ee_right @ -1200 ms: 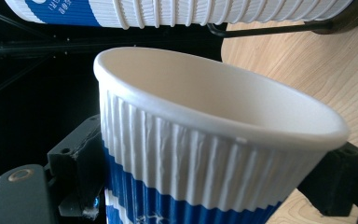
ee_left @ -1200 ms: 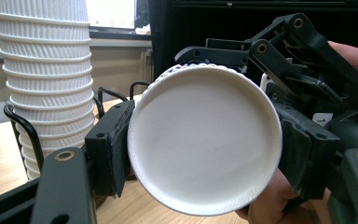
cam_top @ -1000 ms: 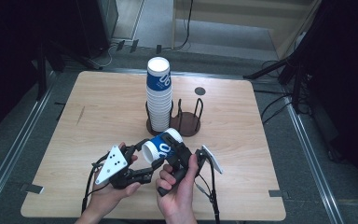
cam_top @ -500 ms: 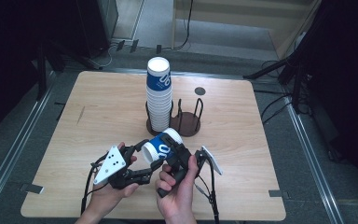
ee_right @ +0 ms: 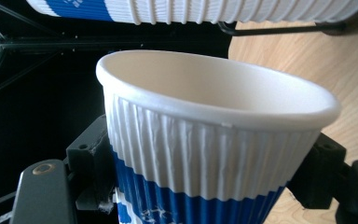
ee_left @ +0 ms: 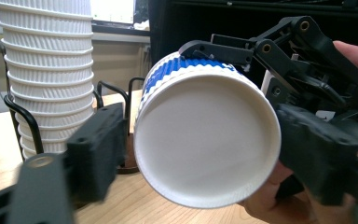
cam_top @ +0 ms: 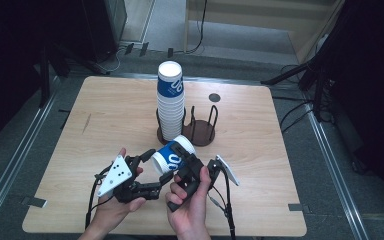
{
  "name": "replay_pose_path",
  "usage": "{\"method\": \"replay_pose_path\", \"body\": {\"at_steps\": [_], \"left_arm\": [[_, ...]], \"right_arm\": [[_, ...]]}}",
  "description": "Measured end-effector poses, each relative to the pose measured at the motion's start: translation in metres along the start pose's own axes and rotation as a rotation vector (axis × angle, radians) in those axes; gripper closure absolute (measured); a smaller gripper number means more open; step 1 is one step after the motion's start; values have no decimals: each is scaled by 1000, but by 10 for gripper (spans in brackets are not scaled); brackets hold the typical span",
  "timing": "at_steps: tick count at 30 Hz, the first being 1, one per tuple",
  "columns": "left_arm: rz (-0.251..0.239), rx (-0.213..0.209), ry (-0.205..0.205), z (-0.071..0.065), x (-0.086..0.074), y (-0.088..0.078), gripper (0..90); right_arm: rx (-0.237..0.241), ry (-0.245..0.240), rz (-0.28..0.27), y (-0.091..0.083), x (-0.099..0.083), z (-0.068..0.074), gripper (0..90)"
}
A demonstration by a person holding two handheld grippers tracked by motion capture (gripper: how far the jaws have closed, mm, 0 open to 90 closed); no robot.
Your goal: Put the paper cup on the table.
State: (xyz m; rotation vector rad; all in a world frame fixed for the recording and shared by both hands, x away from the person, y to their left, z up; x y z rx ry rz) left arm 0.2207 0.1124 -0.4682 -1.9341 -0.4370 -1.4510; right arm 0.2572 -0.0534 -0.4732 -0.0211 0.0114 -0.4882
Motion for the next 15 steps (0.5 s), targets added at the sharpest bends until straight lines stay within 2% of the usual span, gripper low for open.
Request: {"method": "replay_pose_path", "body": {"at_steps": [1, 2, 5, 6, 8, 9, 10, 11, 15], "left_arm": [[-1, -2, 1, 0, 0, -1, 148], [-4, -1, 0, -1, 1, -2, 119], [-9, 11, -10, -2, 1, -3, 35], [-18, 1, -35, -2, 1, -4, 0], [-5, -1, -53, -1, 1, -5, 0], [-5, -1, -53, -1, 1, -5, 0], [-7, 6, -60, 0, 2, -6, 0], [-7, 6, -60, 0, 2, -6, 0], [-5, 21, -79, 0, 2, -8, 0]], "right_arm": [[0, 0, 0, 0, 0, 0, 226], [-14, -26, -4, 0, 0, 2, 225], [-26, -49, -13, 0, 1, 4, 226], [-33, -82, -19, -1, 1, 6, 225], [-47, -113, -25, -1, 1, 7, 225], [-47, -113, -25, -1, 1, 7, 225], [-66, -154, -33, -2, 1, 9, 225], [-66, -154, -33, -2, 1, 9, 225], [-77, -227, -57, -5, 2, 15, 226]]}}
Point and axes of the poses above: each handheld gripper's, and its own axes: y roughly forward along the jaws, x roughly out of its top, z roughly to its left, the point moved 3 cm from there along y, roughly forward along the jaws, and after that the axes turned 15 degrees about z, right-handed, at the moved point
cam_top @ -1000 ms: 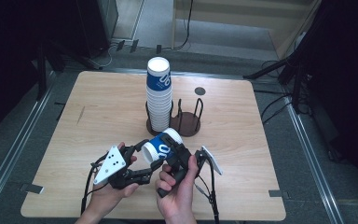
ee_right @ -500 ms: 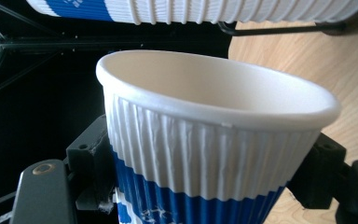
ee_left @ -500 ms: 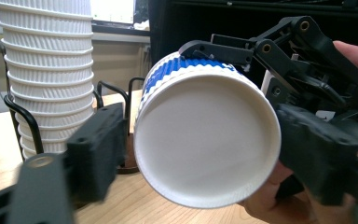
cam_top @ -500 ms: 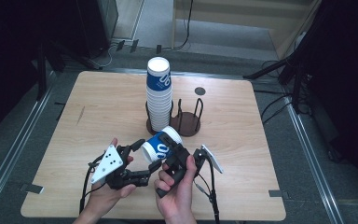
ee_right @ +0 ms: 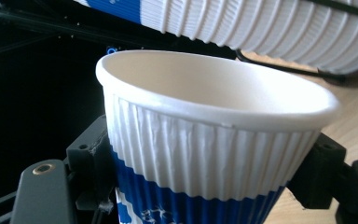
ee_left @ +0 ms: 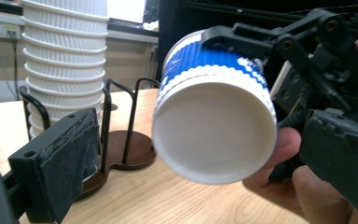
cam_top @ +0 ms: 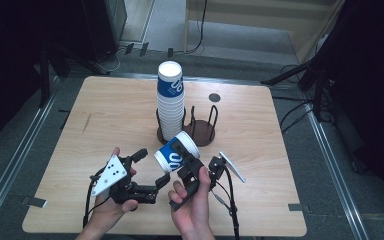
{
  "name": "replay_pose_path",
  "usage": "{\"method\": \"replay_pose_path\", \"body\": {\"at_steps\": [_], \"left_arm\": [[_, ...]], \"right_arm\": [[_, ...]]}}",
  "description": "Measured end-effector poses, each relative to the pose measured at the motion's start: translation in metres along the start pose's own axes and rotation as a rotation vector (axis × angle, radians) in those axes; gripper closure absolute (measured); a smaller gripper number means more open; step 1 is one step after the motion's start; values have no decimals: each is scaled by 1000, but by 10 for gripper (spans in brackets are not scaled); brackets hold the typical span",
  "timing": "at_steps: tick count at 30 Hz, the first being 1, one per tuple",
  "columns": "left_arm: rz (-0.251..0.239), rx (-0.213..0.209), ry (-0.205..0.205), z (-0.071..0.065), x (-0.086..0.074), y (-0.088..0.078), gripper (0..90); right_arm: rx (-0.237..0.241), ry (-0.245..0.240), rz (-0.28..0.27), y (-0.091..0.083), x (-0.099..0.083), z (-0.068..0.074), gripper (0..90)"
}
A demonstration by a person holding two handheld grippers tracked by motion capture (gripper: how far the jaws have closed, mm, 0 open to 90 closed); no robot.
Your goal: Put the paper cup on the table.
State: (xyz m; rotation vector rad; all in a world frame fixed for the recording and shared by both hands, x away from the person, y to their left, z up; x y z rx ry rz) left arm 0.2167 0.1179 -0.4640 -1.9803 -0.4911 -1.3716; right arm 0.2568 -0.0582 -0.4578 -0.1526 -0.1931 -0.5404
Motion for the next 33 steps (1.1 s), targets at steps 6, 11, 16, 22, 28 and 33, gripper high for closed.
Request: {"method": "replay_pose_path", "body": {"at_steps": [6, 11, 16, 22, 28, 33], "left_arm": [[12, 31, -13, 1, -1, -2, 0], [17, 39, -17, 1, 0, -3, 0], [25, 60, -19, 6, -1, -6, 0], [38, 80, -23, 13, -5, -10, 0], [55, 101, -23, 20, -12, -14, 0], [68, 132, -34, 28, -19, -20, 0]], "right_arm": [[-67, -120, -30, -5, 2, 7, 225], [-99, -185, -43, -8, 5, 11, 224], [-151, -262, -57, -11, 9, 13, 223], [-200, -326, -59, -13, 11, 14, 223], [-236, -396, -67, -14, 11, 16, 222], [-324, -457, -90, -17, 14, 17, 223]]}}
Point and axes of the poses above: each handheld gripper's, and its own axes: y roughly forward along the jaws, x roughly out of its top, z roughly to its left, the point moved 3 cm from there along y, roughly forward along the jaws, and after that the axes turned 15 degrees about z, right-handed, at the moved point
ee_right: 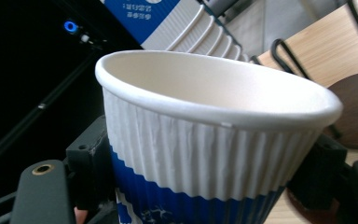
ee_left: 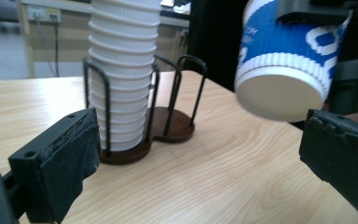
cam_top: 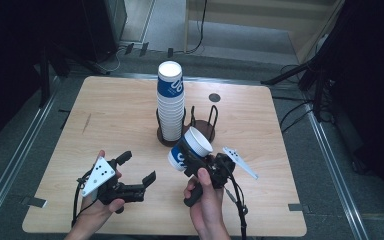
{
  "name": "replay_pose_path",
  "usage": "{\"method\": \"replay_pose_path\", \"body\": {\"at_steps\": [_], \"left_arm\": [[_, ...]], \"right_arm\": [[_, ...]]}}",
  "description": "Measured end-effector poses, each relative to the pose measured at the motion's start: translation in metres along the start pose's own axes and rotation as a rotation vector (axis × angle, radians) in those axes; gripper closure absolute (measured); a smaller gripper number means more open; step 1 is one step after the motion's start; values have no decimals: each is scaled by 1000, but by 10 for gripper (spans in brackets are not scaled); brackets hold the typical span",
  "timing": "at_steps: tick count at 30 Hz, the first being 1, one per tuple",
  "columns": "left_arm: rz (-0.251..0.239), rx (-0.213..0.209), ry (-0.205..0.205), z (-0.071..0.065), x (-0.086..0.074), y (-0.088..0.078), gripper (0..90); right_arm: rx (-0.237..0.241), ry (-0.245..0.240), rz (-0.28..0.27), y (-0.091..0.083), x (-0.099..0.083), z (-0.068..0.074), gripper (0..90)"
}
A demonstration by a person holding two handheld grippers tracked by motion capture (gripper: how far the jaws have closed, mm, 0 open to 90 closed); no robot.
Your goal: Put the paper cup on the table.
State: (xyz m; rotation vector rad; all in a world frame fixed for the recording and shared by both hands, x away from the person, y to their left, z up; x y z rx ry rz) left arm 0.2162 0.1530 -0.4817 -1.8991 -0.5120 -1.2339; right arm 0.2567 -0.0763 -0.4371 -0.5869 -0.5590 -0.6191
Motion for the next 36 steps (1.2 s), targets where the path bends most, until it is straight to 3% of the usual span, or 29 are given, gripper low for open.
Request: {"method": "replay_pose_path", "body": {"at_steps": [5, 10, 17, 22, 31, 36], "left_arm": [[17, 18, -14, 8, -8, -3, 0], [32, 34, -22, 16, -16, -6, 0], [55, 63, -27, 29, -26, -14, 0], [70, 86, -34, 37, -35, -18, 0], [84, 122, -62, 55, -49, -24, 0], [88, 148, -81, 67, -56, -32, 0]], "right_arm": [[-19, -28, -17, -2, 3, -3, 222], [-71, -71, -46, -3, 4, -6, 222], [-157, -159, -89, -5, 6, -9, 222], [-175, -219, -108, -8, 8, -11, 222], [-254, -363, -144, -10, 10, -15, 221], [-292, -415, -160, -11, 13, -20, 221]]}}
Point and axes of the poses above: each handheld gripper's, and its own axes: y roughly forward along the jaws, x roughly out of its top, z roughly to its left, the point moved 3 cm from there along y, roughly forward along the jaws, and after that the axes turned 15 degrees about z, right-handed, at the moved point
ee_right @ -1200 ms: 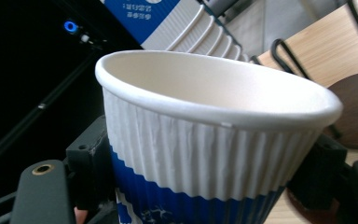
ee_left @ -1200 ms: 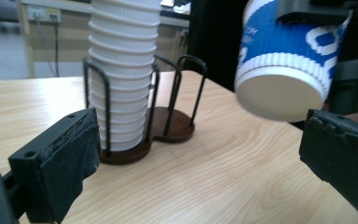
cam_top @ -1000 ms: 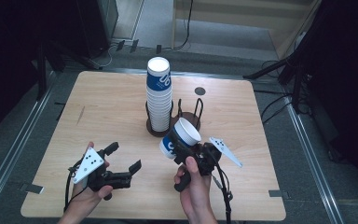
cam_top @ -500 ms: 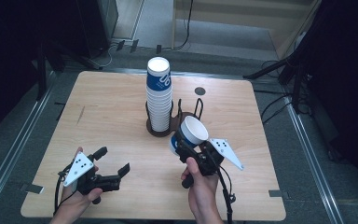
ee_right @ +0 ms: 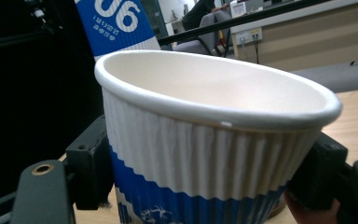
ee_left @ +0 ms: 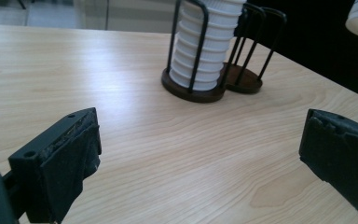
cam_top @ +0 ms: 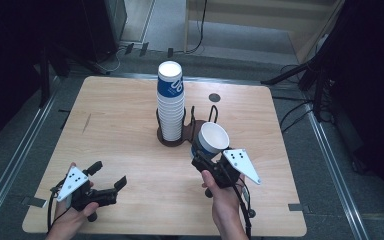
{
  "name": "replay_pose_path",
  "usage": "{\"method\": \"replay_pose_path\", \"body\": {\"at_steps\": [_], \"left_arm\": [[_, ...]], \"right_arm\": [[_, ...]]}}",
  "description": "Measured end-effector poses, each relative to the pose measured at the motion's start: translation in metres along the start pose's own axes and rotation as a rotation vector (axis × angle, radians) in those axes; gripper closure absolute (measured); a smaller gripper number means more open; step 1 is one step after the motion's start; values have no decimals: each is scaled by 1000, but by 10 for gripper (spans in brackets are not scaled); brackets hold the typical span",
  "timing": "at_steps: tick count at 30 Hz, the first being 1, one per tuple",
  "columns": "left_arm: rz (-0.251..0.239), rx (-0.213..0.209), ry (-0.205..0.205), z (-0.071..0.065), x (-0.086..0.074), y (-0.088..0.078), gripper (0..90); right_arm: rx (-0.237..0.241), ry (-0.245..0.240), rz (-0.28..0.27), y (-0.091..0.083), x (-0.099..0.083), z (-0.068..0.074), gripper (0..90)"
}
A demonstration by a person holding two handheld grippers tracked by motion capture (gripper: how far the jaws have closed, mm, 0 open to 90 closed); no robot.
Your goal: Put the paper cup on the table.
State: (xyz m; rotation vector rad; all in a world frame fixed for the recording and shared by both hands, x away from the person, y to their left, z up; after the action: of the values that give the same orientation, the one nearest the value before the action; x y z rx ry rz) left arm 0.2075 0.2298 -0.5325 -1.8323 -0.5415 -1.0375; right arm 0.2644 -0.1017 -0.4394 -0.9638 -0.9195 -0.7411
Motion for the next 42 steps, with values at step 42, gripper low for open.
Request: {"method": "replay_pose_path", "body": {"at_steps": [42], "left_arm": [[-44, 187, -123, 74, -21, -35, 0]], "right_arm": [[-227, -87, -23, 30, 11, -91, 217]]}}
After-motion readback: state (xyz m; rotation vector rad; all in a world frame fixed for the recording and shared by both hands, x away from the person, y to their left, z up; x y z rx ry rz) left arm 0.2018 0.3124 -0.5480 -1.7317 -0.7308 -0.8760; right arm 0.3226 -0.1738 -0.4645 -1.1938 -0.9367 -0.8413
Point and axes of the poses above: each handheld gripper's, and its own axes: y roughly forward along the jaws, x roughly out of its top, z roughly to its left, the point moved 3 cm from there along y, roughly forward along the jaws, and after that the axes turned 15 degrees about z, right-handed, at the moved point
